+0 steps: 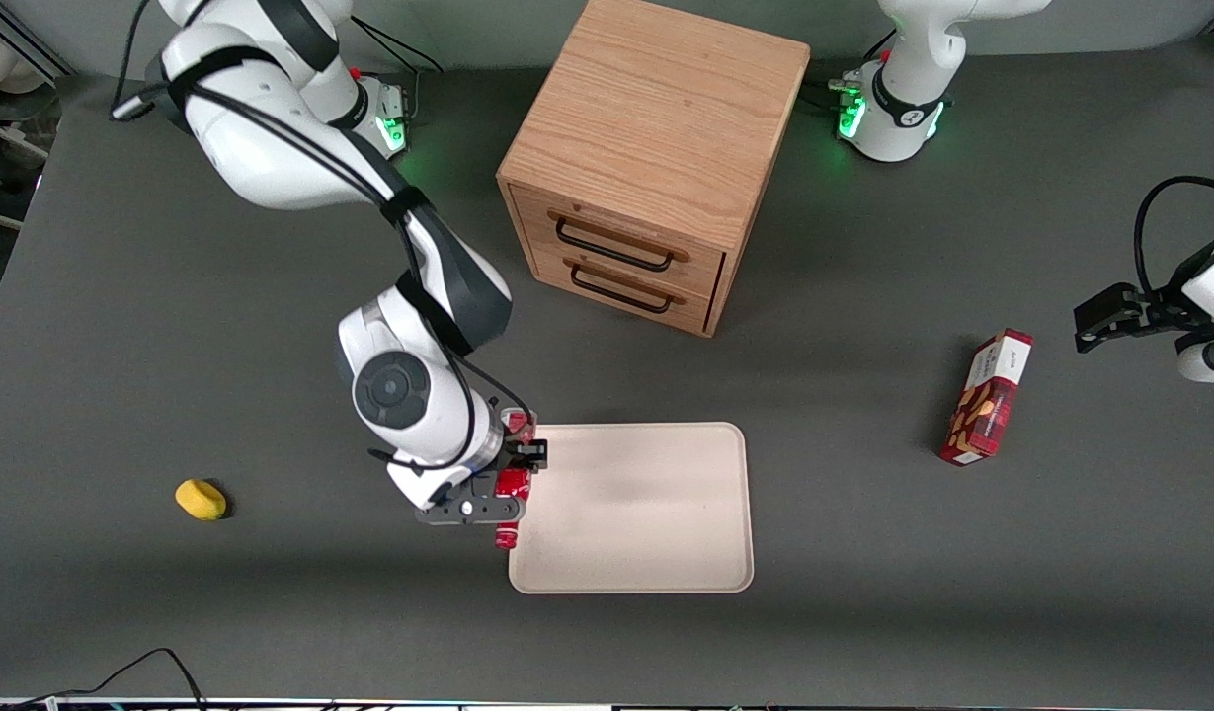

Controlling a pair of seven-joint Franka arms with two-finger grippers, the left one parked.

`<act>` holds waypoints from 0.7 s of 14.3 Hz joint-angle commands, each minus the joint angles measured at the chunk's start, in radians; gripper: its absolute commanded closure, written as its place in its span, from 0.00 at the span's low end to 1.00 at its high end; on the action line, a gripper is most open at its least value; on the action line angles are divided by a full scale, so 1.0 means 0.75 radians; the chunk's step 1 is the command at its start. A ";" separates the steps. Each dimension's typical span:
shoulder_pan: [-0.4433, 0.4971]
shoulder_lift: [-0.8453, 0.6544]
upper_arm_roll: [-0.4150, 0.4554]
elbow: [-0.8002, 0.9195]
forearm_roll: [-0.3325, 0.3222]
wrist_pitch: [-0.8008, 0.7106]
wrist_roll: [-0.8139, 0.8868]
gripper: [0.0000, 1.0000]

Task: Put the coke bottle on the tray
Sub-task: 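Lift the bottle and carry it over the cream tray, then lower the bottle onto the tray and open the right gripper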

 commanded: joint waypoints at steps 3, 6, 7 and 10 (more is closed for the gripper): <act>0.007 0.161 0.003 0.106 -0.004 0.080 -0.115 1.00; 0.030 0.215 0.001 0.102 0.002 0.142 -0.078 1.00; 0.030 0.225 -0.001 0.102 0.002 0.144 -0.078 0.96; 0.030 0.243 -0.001 0.098 0.002 0.148 -0.065 0.91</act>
